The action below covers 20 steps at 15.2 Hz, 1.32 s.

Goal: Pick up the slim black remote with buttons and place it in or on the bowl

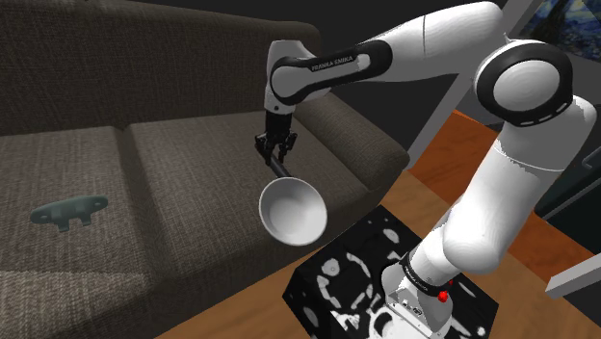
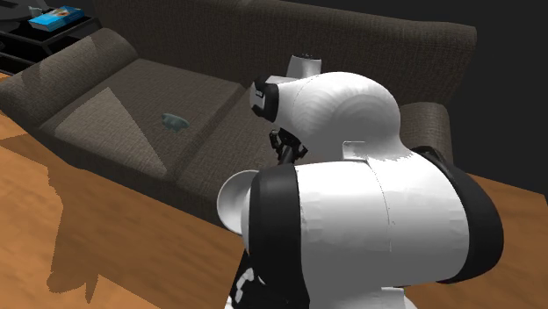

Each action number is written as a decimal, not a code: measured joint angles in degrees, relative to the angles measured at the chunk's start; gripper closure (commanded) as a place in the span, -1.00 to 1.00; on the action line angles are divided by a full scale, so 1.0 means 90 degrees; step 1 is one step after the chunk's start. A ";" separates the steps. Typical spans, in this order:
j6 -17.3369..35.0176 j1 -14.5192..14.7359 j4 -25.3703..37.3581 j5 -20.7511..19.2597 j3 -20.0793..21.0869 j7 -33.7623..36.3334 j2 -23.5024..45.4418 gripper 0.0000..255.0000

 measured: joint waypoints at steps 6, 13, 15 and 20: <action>-0.0427 -0.0006 0.0229 0.0014 0.0005 0.0032 -0.0201 1.00; -0.0989 -0.0011 0.0575 0.0029 0.0009 0.0079 -0.0421 1.00; -0.1160 -0.0025 0.0702 0.0028 0.0000 0.0073 -0.0464 1.00; -0.1329 0.0017 0.0557 0.0087 0.0045 0.0160 -0.0789 1.00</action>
